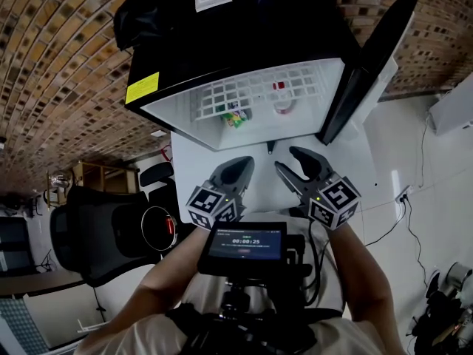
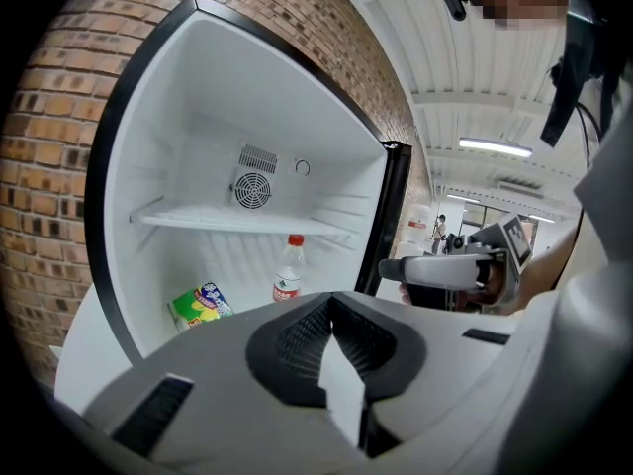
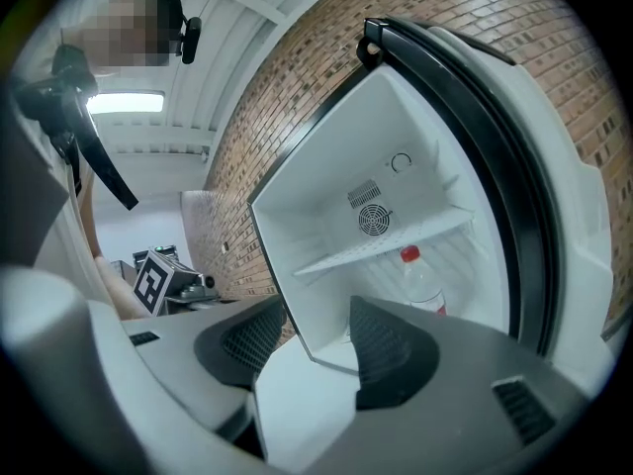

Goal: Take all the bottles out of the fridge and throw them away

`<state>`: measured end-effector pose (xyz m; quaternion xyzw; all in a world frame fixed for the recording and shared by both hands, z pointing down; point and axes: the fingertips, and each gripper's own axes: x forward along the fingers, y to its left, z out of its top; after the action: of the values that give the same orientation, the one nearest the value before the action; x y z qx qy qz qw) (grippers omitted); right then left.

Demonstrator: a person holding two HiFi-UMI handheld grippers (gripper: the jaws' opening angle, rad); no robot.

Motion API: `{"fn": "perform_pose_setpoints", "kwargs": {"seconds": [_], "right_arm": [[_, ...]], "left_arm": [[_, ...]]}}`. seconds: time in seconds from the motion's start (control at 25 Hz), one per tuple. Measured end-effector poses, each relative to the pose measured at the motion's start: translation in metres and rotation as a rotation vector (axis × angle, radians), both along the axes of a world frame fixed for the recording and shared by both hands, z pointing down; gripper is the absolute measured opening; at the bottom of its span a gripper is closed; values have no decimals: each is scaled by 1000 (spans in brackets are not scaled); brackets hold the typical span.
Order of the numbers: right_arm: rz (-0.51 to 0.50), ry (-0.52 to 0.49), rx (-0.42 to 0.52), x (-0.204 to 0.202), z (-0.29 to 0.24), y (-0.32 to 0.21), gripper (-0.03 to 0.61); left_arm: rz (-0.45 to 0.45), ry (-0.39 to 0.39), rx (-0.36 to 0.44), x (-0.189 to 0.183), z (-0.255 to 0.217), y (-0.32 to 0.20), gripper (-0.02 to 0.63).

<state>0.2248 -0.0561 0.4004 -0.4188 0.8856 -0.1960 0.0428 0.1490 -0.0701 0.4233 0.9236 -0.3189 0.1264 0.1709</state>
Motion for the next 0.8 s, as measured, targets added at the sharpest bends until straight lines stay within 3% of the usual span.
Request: {"fn": "perform_pose_setpoints", "kwargs": {"seconds": [0.32, 0.56, 0.64, 0.76, 0.8], "right_arm": [[27, 34, -23, 23, 14, -1, 198], [50, 35, -33, 41, 23, -3, 198], [61, 36, -26, 50, 25, -4, 157], [85, 43, -19, 64, 30, -7, 5], [87, 40, -18, 68, 31, -8, 5]], "left_arm": [[-28, -91, 49, 17, 14, -22, 18], [27, -161, 75, 42, 36, -47, 18], [21, -173, 79, 53, 40, -57, 18], [2, -202, 82, 67, 47, -74, 18], [-5, -214, 84, 70, 49, -79, 18]]}}
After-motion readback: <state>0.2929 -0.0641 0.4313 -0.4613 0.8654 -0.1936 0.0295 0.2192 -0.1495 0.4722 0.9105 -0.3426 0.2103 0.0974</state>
